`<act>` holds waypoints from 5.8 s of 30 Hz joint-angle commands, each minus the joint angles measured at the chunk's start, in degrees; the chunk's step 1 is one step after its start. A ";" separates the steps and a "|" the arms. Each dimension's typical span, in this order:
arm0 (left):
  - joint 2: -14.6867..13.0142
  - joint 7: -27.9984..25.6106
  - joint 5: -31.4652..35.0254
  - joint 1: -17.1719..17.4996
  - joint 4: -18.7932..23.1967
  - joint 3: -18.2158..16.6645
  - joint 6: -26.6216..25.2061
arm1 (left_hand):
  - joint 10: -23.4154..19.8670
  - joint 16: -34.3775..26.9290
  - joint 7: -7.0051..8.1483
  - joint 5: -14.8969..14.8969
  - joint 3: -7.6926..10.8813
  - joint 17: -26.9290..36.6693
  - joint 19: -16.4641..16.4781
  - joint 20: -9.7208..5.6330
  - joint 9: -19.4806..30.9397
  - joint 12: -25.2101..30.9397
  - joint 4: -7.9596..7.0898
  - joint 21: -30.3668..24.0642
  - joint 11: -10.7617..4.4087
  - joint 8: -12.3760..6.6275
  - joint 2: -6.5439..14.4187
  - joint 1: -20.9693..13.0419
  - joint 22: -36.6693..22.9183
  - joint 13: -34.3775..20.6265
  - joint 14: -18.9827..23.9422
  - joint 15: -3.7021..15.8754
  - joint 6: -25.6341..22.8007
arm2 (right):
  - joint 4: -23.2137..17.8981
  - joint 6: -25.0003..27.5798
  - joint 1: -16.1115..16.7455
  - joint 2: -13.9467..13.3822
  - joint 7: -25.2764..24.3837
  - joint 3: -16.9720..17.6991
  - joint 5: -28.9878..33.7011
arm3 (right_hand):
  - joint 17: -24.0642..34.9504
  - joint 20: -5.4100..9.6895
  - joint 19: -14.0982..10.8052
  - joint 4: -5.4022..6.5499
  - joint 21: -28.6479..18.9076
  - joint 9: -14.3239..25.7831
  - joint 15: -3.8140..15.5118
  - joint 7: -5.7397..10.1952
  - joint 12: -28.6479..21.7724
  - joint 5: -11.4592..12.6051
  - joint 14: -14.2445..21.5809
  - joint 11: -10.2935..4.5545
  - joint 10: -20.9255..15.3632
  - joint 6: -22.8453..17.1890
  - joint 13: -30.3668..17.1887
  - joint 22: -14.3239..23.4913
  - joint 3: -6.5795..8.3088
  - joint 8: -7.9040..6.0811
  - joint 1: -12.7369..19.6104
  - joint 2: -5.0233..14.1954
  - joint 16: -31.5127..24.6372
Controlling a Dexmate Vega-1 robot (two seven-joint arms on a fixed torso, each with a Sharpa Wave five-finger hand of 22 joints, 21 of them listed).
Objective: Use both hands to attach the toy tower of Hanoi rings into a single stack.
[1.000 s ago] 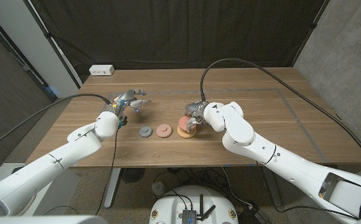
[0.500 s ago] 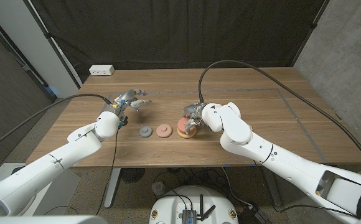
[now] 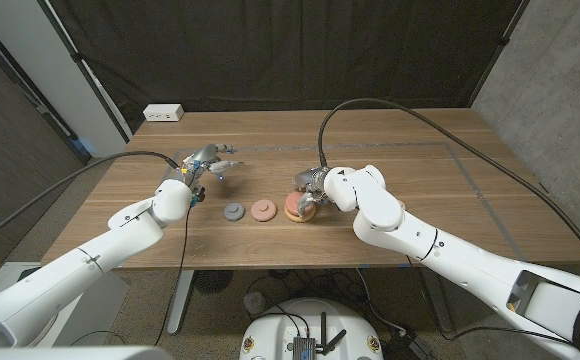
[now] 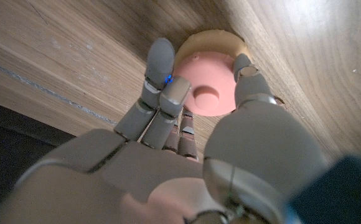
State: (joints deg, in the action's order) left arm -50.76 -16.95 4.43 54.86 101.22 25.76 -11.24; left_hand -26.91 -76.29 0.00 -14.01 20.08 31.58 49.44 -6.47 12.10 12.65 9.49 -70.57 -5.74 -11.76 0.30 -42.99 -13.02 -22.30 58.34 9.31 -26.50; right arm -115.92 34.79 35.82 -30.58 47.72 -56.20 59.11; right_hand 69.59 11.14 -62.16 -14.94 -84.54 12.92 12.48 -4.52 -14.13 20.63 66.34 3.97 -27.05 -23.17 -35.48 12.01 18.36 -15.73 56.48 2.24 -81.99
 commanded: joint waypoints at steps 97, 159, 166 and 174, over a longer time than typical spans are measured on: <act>0.05 -0.18 -0.14 0.10 0.97 -0.45 -0.67 | -1.06 -1.24 0.26 -0.13 1.30 -0.47 -1.17 -5.00 0.27 -0.16 -0.10 -2.93 0.33 -0.03 0.62 0.59 1.34 -0.31 -0.74 3.17 -1.39 | 0.78 -3.15 -2.13 -1.15 9.17 -2.54 10.17 | -3.33 1.31 5.87 6.50 4.50 1.52 0.19 3.23 3.72 -4.14 -5.95 -3.72 8.56 9.09 4.63 -1.61 3.11 4.55 -6.37 -7.78 13.45; 0.23 -1.53 -0.75 1.60 1.92 -1.24 -0.84 | -0.64 -1.72 0.14 -0.40 2.03 -0.50 -1.70 -5.12 0.31 -0.44 0.01 -3.84 0.39 0.16 0.64 0.42 1.62 -0.46 -1.13 3.17 -1.15 | -6.94 -3.37 6.38 -1.76 6.93 7.49 13.07 | -4.24 1.41 4.44 6.29 5.71 0.87 0.26 4.55 0.91 -6.65 -4.27 -6.31 4.70 6.15 6.53 -1.36 1.63 1.91 -4.32 -5.46 16.14; 0.04 -1.55 -0.46 1.98 2.68 -1.10 -1.25 | -0.74 -1.80 0.11 -0.42 2.08 -0.47 -1.72 -5.11 0.31 -0.40 -0.01 -3.92 0.33 0.17 0.61 0.46 1.65 -0.46 -1.14 3.17 -1.11 | -8.08 -2.55 9.34 -2.36 1.56 9.76 11.20 | -2.93 1.49 3.34 6.08 5.35 1.00 0.30 5.89 -0.04 -6.40 -2.82 -7.55 1.94 3.23 5.92 -1.15 1.85 0.85 -3.72 -4.96 15.38; -0.32 -1.77 -0.73 3.00 3.54 -1.49 -1.52 | -0.78 -1.72 0.10 -0.44 2.13 -0.62 -1.78 -5.11 0.31 -0.39 -0.02 -4.02 0.50 0.16 0.56 0.52 1.68 -0.47 -1.31 3.18 -1.10 | -8.91 -1.82 12.17 -3.24 -4.53 11.45 9.16 | -0.91 1.54 1.82 5.59 4.72 1.18 0.29 8.97 -0.87 -5.69 -0.92 -10.53 -1.09 -0.50 4.92 -0.82 2.63 -0.37 -2.22 -4.51 14.25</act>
State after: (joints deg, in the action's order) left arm -50.80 -18.40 3.93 56.90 103.84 24.47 -12.66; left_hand -27.72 -77.78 0.08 -14.02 21.75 30.78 48.02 -5.84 12.10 12.19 9.25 -74.00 -5.34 -11.76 0.83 -42.46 -11.17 -22.45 57.41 8.80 -27.61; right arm -123.12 32.07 43.55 -32.60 50.23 -47.76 70.59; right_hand 67.96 9.71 -59.51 -9.18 -79.47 13.95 12.30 3.66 -14.63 14.42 64.74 -5.98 -27.19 -22.10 -30.14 10.94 20.48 -15.52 53.12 -2.38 -66.99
